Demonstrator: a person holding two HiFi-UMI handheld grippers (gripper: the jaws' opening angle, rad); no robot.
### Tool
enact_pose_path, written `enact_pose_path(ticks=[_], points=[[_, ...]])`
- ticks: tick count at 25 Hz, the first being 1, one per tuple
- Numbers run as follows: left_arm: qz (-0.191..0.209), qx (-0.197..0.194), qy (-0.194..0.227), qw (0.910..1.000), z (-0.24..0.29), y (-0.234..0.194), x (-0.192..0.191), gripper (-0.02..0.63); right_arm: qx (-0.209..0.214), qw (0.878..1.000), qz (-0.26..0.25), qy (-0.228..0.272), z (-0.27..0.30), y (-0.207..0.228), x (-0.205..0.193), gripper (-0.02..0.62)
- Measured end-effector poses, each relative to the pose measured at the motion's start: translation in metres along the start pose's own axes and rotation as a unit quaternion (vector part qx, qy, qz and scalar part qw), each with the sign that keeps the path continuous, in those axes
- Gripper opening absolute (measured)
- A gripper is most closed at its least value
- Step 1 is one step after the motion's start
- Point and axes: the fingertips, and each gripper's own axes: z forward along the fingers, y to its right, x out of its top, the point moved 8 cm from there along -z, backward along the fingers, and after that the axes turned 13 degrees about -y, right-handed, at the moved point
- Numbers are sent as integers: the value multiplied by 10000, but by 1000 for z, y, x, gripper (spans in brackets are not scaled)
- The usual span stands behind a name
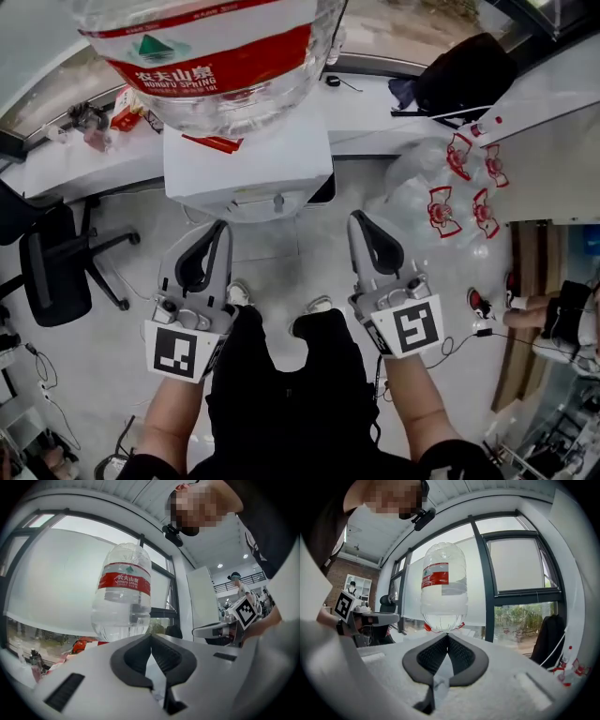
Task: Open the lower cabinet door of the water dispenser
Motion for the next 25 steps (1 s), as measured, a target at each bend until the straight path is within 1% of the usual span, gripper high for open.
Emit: enact_pose_path(ticks=[4,7,10,13,19,25], points=[[23,71,32,10000,6,6,-54,9,-9,10000,-4,33,15,8,-58,5],[110,205,32,9997,13,2,-85,9,-9,9999,53,106,35,2,-90,5],[115,323,80,9994,20,0,-108,9,148,9997,46,182,50,-7,-114,5],[130,364,86,9992,26,1,-133,9,305,9994,18,157,62,-6,-143,5],[85,353,38,9993,41,-4,-192,9,446,9989,-84,90,85,-4,-196,5],[155,133,-122,9997,63,-6,-234,9,504,9986,-135,31,100,-2,-231,5]])
